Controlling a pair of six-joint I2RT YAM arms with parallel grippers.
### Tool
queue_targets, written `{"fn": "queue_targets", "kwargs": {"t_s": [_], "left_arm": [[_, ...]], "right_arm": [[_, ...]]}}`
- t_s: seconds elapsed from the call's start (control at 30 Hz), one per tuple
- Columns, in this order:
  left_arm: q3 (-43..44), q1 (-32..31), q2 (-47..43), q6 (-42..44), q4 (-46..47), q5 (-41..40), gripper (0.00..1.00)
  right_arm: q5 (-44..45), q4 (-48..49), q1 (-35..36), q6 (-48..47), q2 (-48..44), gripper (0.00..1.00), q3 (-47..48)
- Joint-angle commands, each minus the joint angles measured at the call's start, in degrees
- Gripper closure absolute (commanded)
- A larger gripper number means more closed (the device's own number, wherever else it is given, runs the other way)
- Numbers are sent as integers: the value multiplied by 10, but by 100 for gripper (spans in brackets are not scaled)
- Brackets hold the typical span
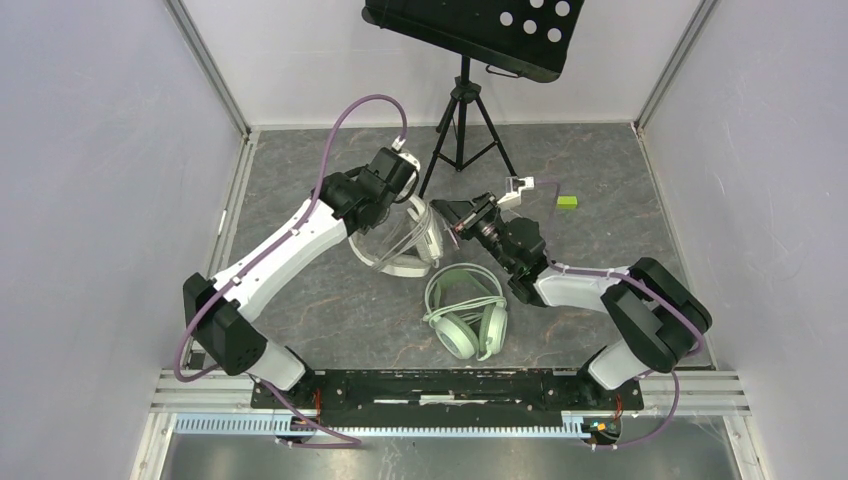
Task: Wrap the headphones
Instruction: Wrap the headphones cable around the headphones.
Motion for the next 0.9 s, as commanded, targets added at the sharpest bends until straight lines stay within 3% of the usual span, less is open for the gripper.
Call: {"fn": "queue_targets", "kwargs": {"t_s": [0.0, 0.17, 0.3, 0.67, 0.8, 0.87], "left_arm": [[24, -1, 15, -89, -33, -67, 98], [39, -1, 12, -118, -32, -70, 98], [44, 1, 10, -135, -27, -57, 98], [13, 15, -64, -160, 65, 9, 98], [-2, 25, -76, -142, 73, 18, 98], [-3, 32, -76, -138, 64, 32, 98]], "right_arm": [[26, -15, 27, -39, -32, 86, 57], [42, -45, 46, -63, -33, 83, 72], [38, -47, 55, -75, -29, 95, 76], [34, -21, 66, -119, -19, 96, 55], [5, -87, 66, -242, -66, 92, 93], [15, -121, 65, -313, -111, 86, 89]]}}
